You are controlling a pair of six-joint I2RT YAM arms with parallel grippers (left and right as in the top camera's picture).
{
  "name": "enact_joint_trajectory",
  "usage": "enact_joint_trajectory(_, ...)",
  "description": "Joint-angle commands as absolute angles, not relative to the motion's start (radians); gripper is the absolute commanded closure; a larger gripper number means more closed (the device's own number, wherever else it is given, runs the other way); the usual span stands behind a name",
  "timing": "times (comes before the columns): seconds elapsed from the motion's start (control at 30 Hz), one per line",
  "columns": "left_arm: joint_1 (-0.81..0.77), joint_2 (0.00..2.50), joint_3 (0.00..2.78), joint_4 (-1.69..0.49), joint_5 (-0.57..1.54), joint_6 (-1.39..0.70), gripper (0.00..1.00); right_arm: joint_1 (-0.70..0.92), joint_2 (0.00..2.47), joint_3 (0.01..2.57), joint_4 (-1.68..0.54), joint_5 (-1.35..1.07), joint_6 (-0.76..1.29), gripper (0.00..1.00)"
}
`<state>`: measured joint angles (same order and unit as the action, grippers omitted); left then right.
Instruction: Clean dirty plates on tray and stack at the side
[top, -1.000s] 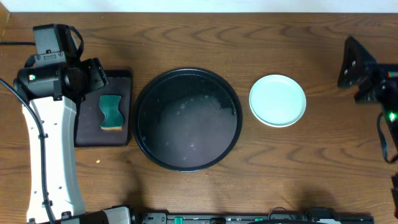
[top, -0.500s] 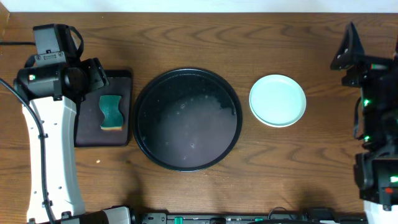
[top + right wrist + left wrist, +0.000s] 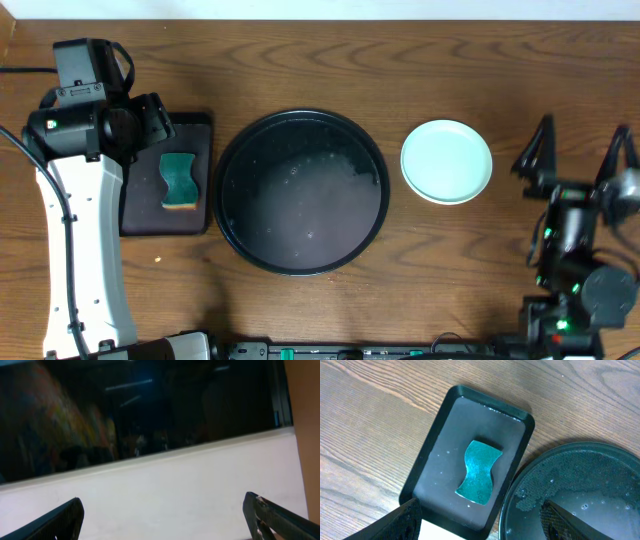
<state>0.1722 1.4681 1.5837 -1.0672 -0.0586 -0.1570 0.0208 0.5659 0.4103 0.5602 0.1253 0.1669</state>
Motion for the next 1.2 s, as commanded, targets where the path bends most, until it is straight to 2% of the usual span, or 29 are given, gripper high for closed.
enact_joint_trajectory(0.0, 0.176, 1.465, 1.588, -1.069, -0.063, -0.162, 0.24, 0.032, 0.468, 0.284, 0.6, 0.134, 0.16, 0.01)
enact_joint_trajectory(0.33, 0.176, 1.465, 1.588, -1.069, -0.063, -0.162, 0.24, 0.035, 0.22, 0.052, 0.607, 0.134, 0.16, 0.01)
enact_joint_trajectory(0.7, 0.176, 1.465, 1.588, -1.069, -0.063, -0.163, 0.24, 0.099, 0.102, 0.006, 0.525, 0.099, 0.159, 0.01)
enact_joint_trajectory(0.93, 0.176, 1.465, 1.588, -1.069, -0.063, -0.162, 0.24, 0.101, 0.002, 0.006, 0.27, 0.063, 0.16, 0.01)
enact_joint_trajectory(1.17, 0.176, 1.465, 1.588, -1.069, -0.063, -0.163, 0.23, 0.101, 0.005, 0.006, 0.018, -0.056, 0.16, 0.01)
